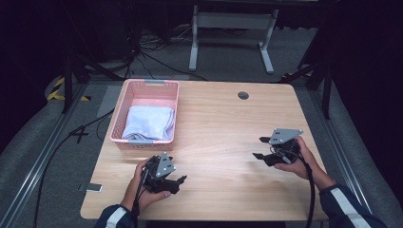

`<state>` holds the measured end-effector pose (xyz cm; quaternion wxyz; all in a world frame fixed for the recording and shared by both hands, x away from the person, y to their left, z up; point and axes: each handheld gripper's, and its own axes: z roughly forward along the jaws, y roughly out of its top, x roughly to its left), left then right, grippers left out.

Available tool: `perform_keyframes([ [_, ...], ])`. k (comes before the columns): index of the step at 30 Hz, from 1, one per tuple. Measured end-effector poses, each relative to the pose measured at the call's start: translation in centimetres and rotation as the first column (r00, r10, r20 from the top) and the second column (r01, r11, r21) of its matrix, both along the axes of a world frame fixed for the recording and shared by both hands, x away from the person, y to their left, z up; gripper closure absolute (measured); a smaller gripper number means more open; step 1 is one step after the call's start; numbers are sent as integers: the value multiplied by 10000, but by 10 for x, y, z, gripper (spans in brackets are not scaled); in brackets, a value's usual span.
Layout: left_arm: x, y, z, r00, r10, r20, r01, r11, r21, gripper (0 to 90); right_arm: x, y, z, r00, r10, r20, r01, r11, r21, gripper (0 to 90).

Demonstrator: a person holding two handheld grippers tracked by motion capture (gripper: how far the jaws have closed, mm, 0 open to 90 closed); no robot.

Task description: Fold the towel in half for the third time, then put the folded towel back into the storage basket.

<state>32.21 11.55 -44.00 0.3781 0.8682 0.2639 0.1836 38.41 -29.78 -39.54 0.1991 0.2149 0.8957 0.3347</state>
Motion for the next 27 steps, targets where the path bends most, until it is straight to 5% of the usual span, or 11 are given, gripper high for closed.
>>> perform_keyframes([
  [13,3,-9,-13,9985,-419,-338,425,9989,176,217,-38,-55,-28,9986,-534,-41,535,9985,115,312],
  [19,7,-13,-24,9949,-742,-680,774,9959,459,212,-49,-87,-50,9855,-1193,-1209,1296,9882,812,277],
  [24,11,-17,-31,9923,-814,-933,857,9954,433,211,-51,-98,-65,9744,-1515,-1660,1680,9816,903,238],
  [27,17,-17,-36,9895,-885,-1142,884,9961,-61,199,-51,-101,-67,9752,-1588,-1544,1782,9765,1215,246],
])
